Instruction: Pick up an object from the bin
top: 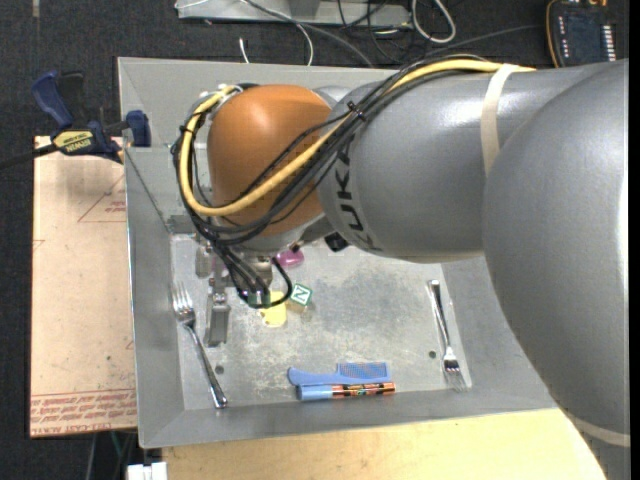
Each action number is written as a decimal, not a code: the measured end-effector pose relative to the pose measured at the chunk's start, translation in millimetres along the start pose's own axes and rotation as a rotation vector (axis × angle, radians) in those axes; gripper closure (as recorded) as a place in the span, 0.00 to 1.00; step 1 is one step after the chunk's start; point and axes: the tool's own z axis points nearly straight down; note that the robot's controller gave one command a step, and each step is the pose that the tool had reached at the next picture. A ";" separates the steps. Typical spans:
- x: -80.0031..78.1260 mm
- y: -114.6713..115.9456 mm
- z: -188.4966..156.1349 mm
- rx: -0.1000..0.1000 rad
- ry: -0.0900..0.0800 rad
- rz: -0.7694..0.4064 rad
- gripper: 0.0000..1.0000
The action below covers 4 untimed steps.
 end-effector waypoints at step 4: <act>43.7 0.7 92.2 -0.003 0.001 -1.057 0.00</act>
Offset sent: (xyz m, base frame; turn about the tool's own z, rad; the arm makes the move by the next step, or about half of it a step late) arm -0.0354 -0.0078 -0.1214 -0.6897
